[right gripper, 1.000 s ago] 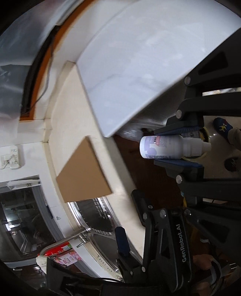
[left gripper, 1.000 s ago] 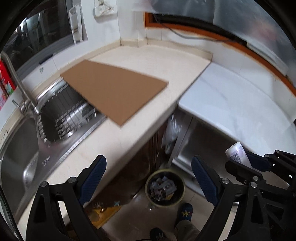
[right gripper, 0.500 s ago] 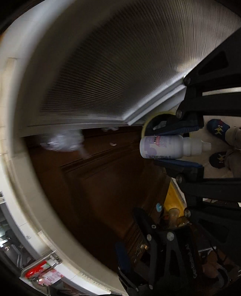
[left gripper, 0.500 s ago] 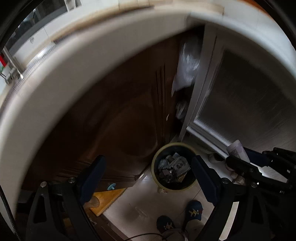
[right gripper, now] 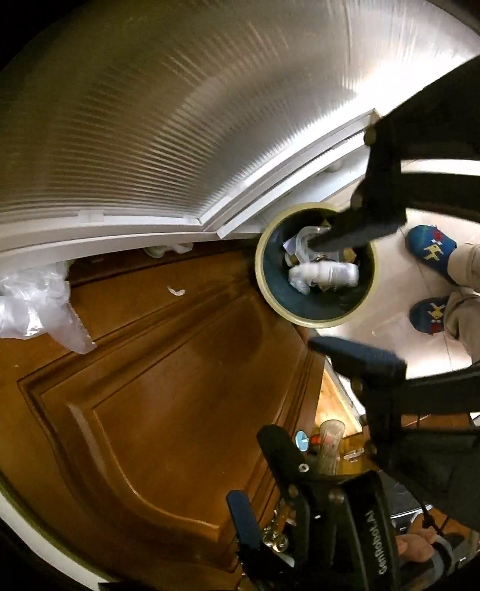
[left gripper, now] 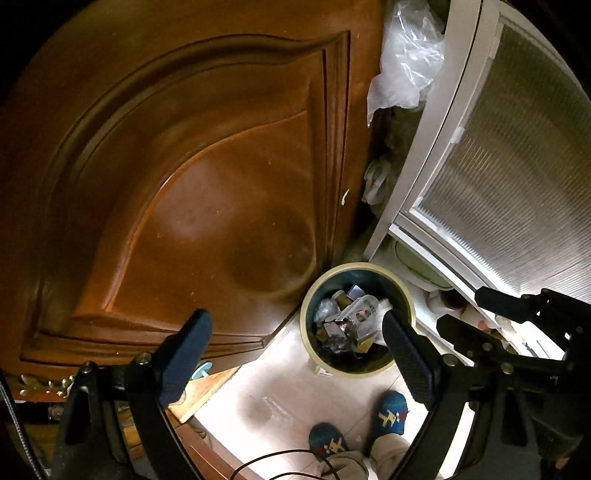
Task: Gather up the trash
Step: 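Open the right tool to drop the bottle into the bin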
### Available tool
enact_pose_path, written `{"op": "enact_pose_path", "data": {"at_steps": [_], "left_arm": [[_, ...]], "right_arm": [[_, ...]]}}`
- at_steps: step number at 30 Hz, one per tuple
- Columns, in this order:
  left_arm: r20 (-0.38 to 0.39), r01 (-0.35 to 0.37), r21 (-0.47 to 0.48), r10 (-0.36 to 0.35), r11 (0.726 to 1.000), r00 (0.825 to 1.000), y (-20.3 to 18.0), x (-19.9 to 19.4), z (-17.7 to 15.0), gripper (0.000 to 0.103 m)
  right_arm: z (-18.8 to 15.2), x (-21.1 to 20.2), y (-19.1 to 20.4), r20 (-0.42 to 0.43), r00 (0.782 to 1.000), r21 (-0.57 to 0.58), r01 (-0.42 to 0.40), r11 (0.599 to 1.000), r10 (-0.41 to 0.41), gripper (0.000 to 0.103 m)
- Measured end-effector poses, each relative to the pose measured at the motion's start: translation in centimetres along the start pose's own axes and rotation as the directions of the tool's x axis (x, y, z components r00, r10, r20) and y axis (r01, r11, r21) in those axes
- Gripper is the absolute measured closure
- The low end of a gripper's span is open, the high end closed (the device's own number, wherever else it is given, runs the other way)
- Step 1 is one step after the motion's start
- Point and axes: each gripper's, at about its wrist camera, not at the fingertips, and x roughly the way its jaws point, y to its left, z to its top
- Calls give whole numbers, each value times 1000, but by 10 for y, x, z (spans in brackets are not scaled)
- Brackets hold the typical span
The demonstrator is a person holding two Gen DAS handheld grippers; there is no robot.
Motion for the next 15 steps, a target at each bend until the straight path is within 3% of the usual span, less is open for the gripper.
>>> {"op": "enact_pose_path", "data": {"at_steps": [15], "left_arm": [[-28,78,30,-77,996,997,-9,-27,5,11]], "right_arm": [[2,-29,-8,3,997,61,72,996,-73,53]]}}
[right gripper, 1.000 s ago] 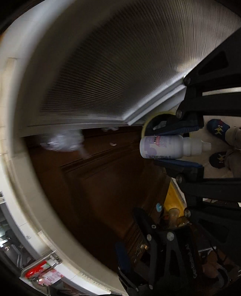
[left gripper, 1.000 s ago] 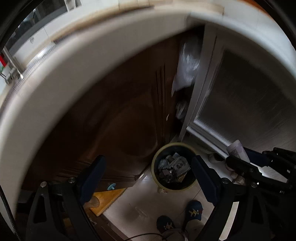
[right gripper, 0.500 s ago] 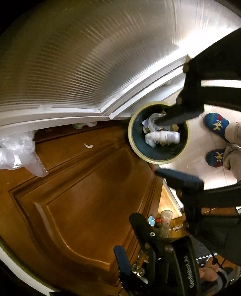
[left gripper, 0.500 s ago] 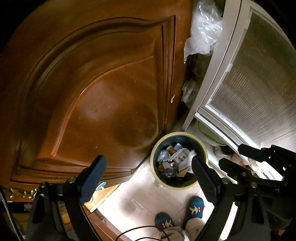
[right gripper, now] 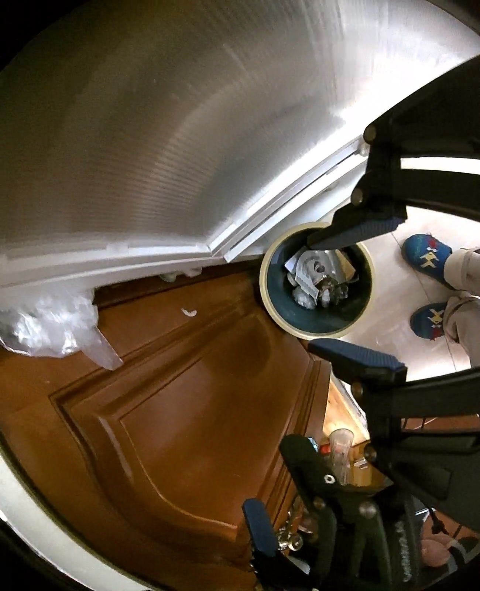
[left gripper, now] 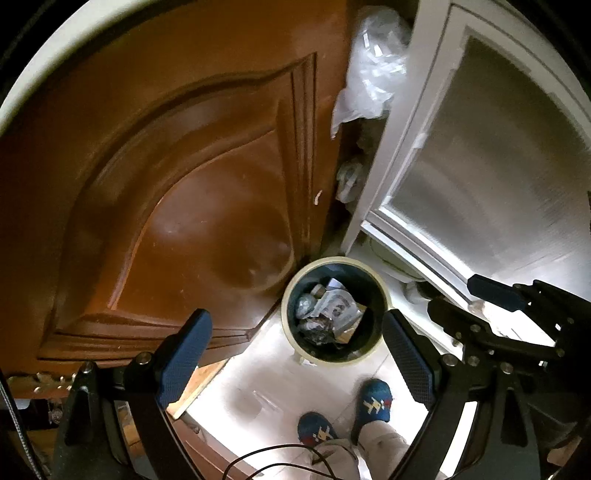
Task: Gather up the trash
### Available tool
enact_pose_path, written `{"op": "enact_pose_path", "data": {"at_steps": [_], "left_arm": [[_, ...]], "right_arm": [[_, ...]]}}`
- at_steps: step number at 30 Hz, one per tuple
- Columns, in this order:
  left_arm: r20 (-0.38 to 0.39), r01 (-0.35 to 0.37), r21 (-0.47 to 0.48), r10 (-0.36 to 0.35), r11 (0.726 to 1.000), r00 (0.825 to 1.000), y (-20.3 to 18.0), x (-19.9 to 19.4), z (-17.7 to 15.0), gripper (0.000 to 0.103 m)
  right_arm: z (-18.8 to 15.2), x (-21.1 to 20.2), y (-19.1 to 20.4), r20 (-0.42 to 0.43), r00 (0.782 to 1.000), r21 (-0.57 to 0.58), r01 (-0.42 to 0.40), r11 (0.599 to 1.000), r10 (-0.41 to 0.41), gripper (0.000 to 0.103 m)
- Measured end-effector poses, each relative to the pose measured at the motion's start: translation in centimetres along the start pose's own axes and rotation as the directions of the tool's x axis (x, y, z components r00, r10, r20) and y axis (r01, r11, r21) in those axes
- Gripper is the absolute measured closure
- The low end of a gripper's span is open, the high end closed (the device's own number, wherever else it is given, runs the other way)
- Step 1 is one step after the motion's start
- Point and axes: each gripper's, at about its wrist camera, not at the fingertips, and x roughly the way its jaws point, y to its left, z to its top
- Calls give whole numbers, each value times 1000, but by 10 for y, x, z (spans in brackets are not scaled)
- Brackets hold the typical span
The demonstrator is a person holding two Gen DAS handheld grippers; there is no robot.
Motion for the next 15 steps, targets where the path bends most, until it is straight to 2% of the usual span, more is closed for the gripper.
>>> {"op": "enact_pose_path", "data": {"at_steps": [6,15], "left_arm": [[-9,25,4,-25,1000,1000,-6,-32,0,11],[10,41,20,-41,999,999,-6,-97,-3,11]], "right_arm": [[-6,-28,1,-13,999,21,53,998,-53,44],[-10,-84,7,-8,996,36,84,996,-83,44]]}}
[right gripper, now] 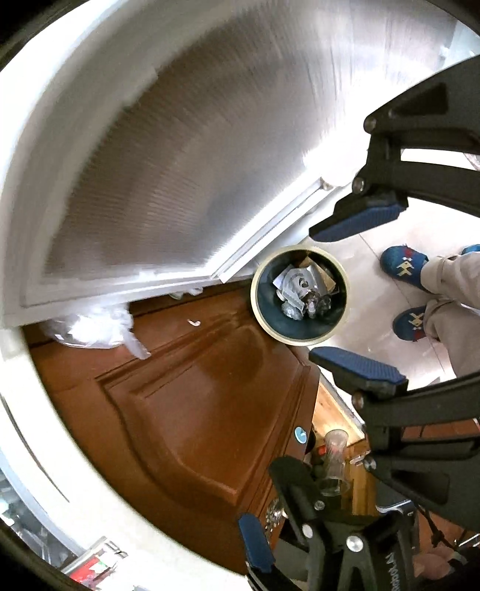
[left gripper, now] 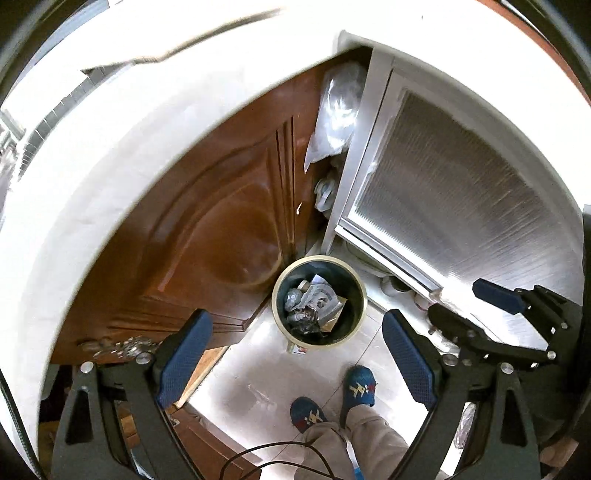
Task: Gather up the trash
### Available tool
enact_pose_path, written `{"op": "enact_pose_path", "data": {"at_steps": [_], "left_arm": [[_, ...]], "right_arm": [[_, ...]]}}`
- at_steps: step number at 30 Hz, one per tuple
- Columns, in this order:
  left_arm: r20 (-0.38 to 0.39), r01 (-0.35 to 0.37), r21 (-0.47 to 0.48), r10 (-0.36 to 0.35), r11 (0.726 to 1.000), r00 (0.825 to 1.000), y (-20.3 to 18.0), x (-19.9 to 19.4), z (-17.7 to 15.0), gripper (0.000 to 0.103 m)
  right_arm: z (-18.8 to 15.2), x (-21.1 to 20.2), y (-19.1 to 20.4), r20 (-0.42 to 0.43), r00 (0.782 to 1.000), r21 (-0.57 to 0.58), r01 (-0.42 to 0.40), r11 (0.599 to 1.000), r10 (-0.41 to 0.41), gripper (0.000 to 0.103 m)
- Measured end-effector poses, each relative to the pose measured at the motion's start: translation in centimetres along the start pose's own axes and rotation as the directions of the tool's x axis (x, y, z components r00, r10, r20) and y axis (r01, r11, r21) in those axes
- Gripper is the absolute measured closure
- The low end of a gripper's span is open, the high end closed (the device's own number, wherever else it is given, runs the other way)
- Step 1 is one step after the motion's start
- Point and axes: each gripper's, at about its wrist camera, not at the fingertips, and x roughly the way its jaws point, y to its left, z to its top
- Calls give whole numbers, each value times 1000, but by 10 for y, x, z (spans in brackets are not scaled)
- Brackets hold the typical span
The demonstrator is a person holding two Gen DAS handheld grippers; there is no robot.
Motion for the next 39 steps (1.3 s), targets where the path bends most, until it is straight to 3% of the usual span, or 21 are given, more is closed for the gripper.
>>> {"op": "enact_pose_path", "data": {"at_steps": [13,21,30,39], "left_arm": [[67,31,34,-33,999,997,-7,-84,6,11],[128,-4,74,-6,997,992,-16,-128,16,11],[216,-19,64,4,998,976,-21,-178,33,11],[336,-18,23,9,1000,942,-26,-231,40,11]], "right_arm": [[-2,-96,4,92,996,45,3,999,-7,43],[8,-151,5,182,983,61,25,998,-36,43],[28,-218,10,308,949,73,52,996,-72,43],[28,-267,20,422,903,64,63,996,-84,43]]}}
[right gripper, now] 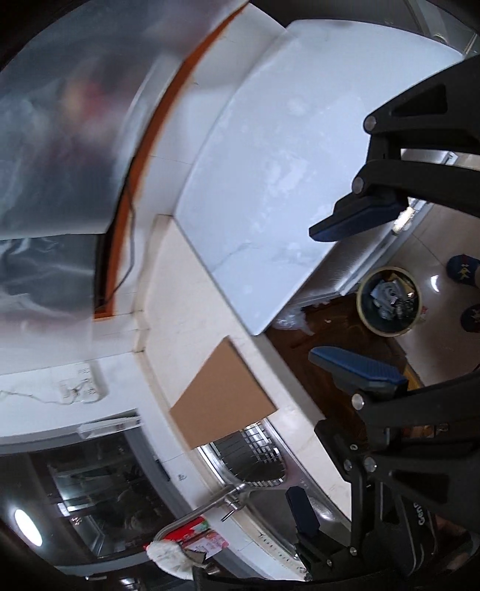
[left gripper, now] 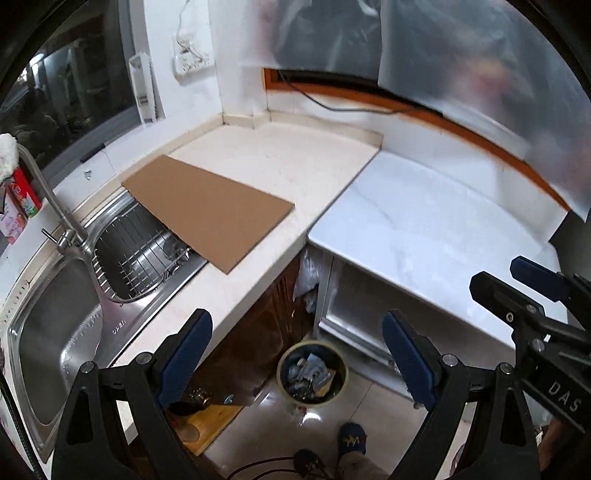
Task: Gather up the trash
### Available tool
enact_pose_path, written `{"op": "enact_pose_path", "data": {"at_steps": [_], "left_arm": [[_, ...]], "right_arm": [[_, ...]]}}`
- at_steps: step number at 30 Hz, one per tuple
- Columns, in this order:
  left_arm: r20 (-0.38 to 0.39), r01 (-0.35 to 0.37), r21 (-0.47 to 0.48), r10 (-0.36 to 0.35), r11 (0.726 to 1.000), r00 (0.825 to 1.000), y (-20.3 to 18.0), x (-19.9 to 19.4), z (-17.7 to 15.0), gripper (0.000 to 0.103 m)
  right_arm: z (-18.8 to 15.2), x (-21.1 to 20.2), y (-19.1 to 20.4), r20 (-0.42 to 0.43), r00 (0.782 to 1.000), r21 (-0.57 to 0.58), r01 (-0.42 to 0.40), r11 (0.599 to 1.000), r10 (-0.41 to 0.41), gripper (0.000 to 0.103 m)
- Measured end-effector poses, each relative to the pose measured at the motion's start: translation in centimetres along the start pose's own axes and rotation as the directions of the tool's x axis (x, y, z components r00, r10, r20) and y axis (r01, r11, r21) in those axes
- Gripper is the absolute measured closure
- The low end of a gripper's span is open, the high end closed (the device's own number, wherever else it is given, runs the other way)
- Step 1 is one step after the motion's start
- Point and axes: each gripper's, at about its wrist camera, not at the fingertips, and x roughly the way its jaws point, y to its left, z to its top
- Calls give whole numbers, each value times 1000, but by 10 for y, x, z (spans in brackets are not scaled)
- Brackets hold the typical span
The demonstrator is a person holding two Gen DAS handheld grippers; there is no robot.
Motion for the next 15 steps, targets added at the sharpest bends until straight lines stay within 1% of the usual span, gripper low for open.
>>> {"op": "enact_pose_path", "data": {"at_steps": [3,8,15], "left_arm": [[21,-3,-15,3,1000,1000,-1,-9,2,11],[41,-11,-23,12,1000,999,-5,-15,3,11],[92,-30,-16,31,999,995,-11,-28,8,11]], "right_arm": [[4,-11,2,25,1000,-5,4,1000,-4,43],[4,-23,3,44,999,-9,2,1000,-2,43],[5,-34,0,81,997,2,8,1000,-9,43]]}}
